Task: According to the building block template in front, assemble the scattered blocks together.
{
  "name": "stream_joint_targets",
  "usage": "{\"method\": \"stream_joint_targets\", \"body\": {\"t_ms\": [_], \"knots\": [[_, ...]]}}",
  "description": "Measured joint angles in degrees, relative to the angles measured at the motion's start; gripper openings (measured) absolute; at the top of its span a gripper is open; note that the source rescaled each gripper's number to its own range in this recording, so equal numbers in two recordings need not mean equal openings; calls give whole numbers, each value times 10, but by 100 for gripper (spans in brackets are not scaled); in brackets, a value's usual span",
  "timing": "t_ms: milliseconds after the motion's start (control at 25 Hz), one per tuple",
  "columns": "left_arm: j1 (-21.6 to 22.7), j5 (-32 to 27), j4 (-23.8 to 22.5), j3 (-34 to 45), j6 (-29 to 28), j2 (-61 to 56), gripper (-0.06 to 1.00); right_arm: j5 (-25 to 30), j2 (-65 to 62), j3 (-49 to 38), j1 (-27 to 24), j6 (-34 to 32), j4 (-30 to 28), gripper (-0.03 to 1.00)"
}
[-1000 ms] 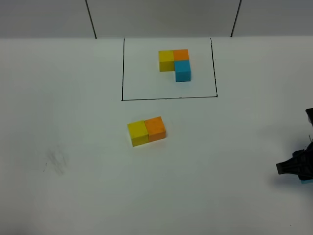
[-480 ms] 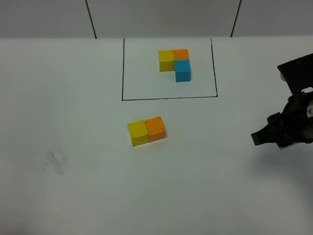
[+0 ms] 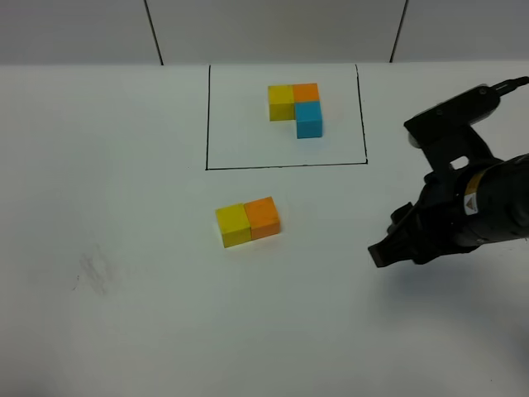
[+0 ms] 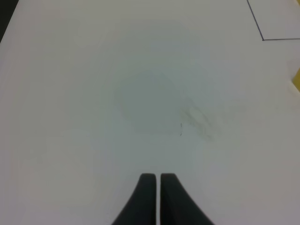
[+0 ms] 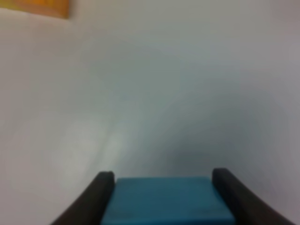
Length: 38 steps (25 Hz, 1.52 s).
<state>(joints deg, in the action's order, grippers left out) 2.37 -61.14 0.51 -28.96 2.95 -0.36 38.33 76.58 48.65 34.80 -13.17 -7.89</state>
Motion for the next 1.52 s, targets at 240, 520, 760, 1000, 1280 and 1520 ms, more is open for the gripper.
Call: {"method": "stream_joint_targets", "body": {"t_ms": [240,520,760,1000,1280,1520], "knots": [[0,0,0,0,0,0,0,-45,70,6,49,-19,3,50],[0,0,0,0,0,0,0,-90,172,55,102,-21,3,50],[0,0,0,0,0,0,0,-91,254,132,133,-17,4,50],[0,0,0,0,0,0,0,-86,293,184,151,-17,18,50],[0,0,0,0,0,0,0,-90,298,189,150,-3,23,50],[0,0,0,0,0,0,0,-90,300,189,150,6,33,50]]}}
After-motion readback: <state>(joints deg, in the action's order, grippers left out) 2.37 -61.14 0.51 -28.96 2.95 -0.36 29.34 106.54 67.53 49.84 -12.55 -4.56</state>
